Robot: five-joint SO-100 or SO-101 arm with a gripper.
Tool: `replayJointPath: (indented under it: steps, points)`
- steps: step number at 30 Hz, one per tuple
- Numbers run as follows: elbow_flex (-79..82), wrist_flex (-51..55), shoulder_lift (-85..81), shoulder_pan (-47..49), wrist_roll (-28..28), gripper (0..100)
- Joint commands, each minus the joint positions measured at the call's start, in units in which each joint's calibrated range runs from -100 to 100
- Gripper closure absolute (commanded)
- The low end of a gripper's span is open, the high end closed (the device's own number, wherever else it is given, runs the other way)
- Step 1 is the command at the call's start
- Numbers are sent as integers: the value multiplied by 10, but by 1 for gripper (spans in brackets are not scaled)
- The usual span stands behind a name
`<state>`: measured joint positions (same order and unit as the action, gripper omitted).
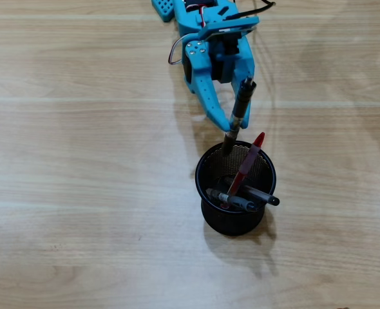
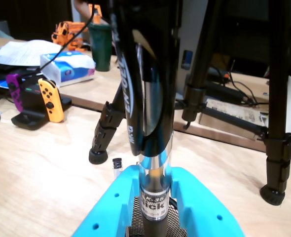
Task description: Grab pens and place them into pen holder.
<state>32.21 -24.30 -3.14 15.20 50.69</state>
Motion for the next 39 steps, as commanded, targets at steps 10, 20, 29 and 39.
replayJointPath:
  steps: [10, 20, 29, 39]
  points:
    - [-4, -14, -11, 1, -3, 85]
    - [5, -5, -83, -4, -46, 95]
    - [62, 189, -261, -2, -79, 97]
    - [122, 420, -462, -23, -164, 97]
